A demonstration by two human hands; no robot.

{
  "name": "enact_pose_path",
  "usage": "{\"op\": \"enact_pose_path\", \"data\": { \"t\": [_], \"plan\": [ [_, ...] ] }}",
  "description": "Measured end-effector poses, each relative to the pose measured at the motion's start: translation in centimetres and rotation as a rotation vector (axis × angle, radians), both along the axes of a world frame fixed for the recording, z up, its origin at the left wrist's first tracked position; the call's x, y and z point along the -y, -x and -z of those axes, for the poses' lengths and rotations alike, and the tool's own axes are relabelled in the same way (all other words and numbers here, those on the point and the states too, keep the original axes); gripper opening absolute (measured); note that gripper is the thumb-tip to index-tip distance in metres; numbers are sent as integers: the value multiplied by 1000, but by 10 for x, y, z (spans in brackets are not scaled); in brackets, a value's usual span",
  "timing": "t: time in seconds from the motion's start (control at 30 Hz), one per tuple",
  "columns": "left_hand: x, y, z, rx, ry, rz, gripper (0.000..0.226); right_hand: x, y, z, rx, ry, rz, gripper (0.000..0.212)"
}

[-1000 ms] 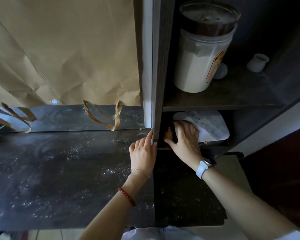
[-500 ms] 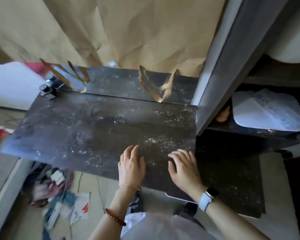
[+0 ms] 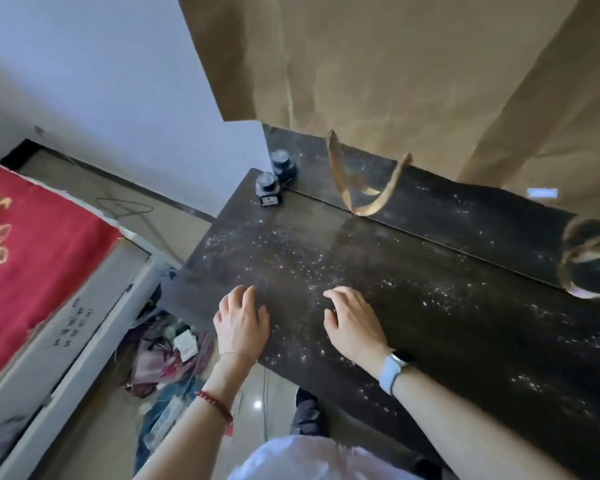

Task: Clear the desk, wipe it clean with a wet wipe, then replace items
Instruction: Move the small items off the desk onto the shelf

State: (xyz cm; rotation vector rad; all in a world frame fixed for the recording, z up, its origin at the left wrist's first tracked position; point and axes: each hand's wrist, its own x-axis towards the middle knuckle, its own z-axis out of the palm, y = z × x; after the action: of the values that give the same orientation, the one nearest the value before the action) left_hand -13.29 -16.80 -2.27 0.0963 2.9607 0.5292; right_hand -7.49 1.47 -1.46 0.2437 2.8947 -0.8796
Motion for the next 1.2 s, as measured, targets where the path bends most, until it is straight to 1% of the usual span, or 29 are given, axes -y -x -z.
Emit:
{"op": "enact_pose_path", "data": {
  "t": [0.07, 0.17, 0.27, 0.33, 0.4, 0.53, 0.6, 0.67, 0.73, 0.83, 0.9, 0.97, 1.03, 1.13, 1.2],
  "plan": [
    [19, 34, 5, 12, 29, -24, 50, 15, 46, -7, -17, 6, 2, 38],
    [31, 71, 19, 92, 153, 33, 64, 25, 112, -13, -67, -32, 3, 42],
    [37, 87, 38, 149, 194, 41, 70, 29, 174, -15, -96, -103, 0, 49],
    [37, 86, 47, 132, 235, 39, 75, 29, 208, -14, -101, -149, 4, 53],
    [36, 85, 51, 75, 240, 28, 73, 30, 233, -13, -95, -200, -14, 56],
    [37, 86, 57, 38, 237, 29, 66, 35, 259, -6, -70, -299, -118, 60],
    [37, 85, 57, 44, 239, 26, 66, 38, 264, 0, -55, -320, -131, 67],
    [37, 85, 57, 53, 241, 21, 66, 39, 265, 5, -62, -334, -132, 68],
    [37, 85, 57, 61, 239, 18, 66, 38, 263, 9, -78, -323, -152, 59],
    [36, 86, 57, 53, 239, 20, 66, 40, 253, 13, -75, -217, -150, 47],
    [36, 85, 58, 56, 235, 20, 65, 42, 242, 14, -55, -240, -139, 47],
    [37, 84, 59, 62, 229, 29, 65, 40, 228, 11, -79, -273, -125, 48],
    [37, 84, 56, 59, 204, 25, 63, 35, 205, 5, -122, -204, -84, 51],
    [20, 86, 38, 102, 68, -80, 51, 22, 156, -8, -187, 19, 21, 54],
    [-4, 82, 20, 43, -44, -132, 40, 8, 116, -15, -240, 114, 111, 56]
  ]
}}
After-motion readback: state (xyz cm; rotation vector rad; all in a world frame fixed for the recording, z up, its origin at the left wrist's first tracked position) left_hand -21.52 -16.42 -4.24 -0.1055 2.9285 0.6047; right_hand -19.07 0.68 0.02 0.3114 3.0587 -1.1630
